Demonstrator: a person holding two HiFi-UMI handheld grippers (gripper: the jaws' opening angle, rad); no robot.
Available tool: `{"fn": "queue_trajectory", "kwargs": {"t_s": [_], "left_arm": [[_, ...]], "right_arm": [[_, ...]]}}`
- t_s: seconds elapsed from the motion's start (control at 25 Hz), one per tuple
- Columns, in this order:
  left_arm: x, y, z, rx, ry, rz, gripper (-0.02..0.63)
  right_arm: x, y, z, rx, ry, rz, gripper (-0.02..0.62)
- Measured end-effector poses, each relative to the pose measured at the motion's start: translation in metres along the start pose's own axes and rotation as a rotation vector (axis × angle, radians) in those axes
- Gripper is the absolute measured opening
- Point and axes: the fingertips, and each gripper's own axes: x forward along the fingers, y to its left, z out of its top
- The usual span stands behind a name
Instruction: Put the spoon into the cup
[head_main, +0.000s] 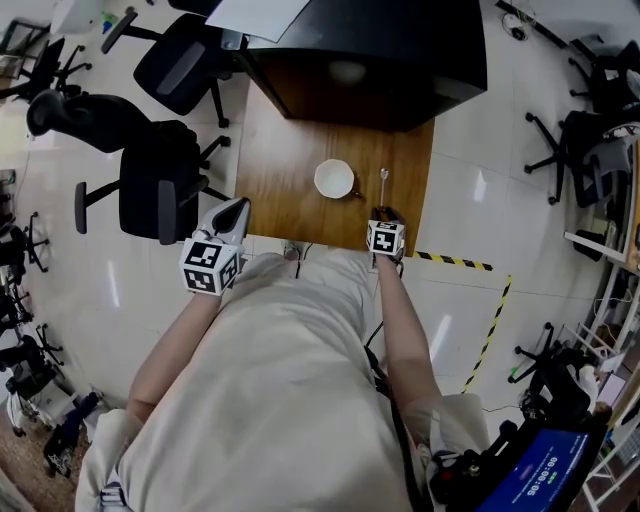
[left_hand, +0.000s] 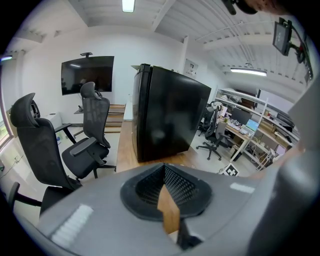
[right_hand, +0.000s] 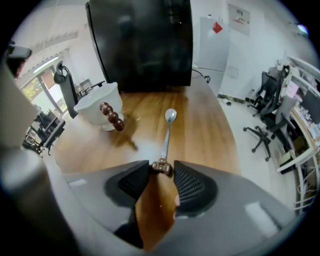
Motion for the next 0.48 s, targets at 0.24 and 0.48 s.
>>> {"fn": "queue_trajectory", "kwargs": {"t_s": [0.24,0.48], "left_arm": [[-0.006,0.006,0.001,-0.005,-0.007,0.012,0.0],[-0.007,0.007,0.002,-0.005,-0.021,0.005,0.0]], "right_arm": [[-0.003,-0.001,0.002,-0.015,0.001,-0.017,0.129],[-0.012,-0.002,0.012,-0.008,-0.033,-0.019,0.127]]}}
